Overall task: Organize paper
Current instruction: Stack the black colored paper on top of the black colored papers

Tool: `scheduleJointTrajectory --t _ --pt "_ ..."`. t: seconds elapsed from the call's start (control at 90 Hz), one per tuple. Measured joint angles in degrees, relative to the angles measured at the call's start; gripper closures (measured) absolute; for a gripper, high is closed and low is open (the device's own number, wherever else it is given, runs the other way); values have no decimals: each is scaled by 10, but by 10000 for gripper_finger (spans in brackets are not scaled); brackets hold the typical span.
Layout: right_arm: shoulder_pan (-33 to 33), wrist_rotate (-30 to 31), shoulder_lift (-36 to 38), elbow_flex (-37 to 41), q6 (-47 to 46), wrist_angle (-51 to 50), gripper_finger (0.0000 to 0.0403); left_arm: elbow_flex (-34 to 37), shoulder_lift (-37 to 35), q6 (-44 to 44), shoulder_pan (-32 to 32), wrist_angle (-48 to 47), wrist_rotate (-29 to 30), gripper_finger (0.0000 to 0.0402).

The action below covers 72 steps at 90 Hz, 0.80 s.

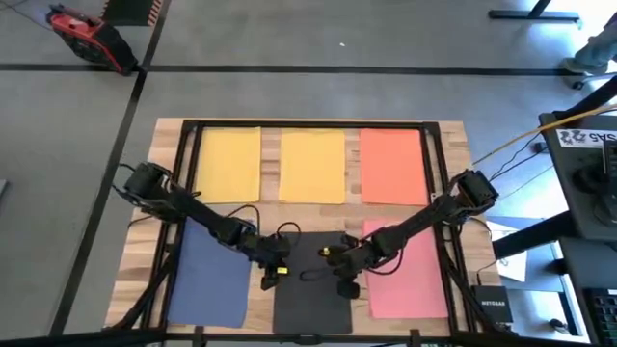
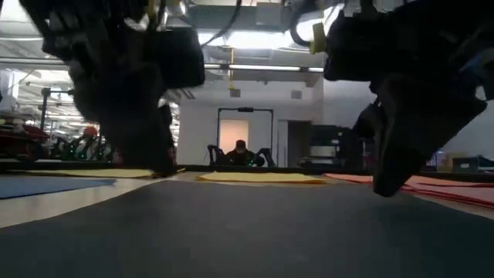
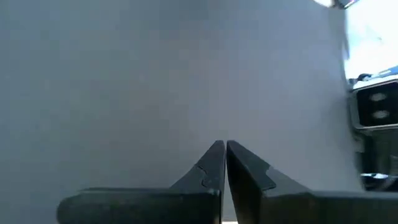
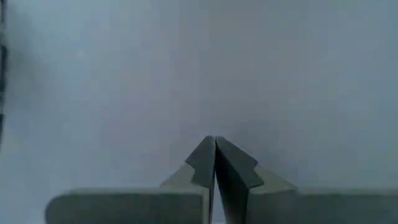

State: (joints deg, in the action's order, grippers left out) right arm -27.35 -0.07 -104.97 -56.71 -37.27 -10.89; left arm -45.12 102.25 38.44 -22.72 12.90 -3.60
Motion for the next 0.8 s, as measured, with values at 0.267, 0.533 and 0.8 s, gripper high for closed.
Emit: scheduleJointTrajectory --t 0.267,0.533,0.8 --pt "0 1 -2 0 0 -7 403 -2 23 5 3 3 1 402" --pt "16 3 -2 9 -1 -17 403 -2 23 6 25 0 2 402" --pt "34 0 -1 10 13 -27 403 -1 23 1 41 -6 0 402"
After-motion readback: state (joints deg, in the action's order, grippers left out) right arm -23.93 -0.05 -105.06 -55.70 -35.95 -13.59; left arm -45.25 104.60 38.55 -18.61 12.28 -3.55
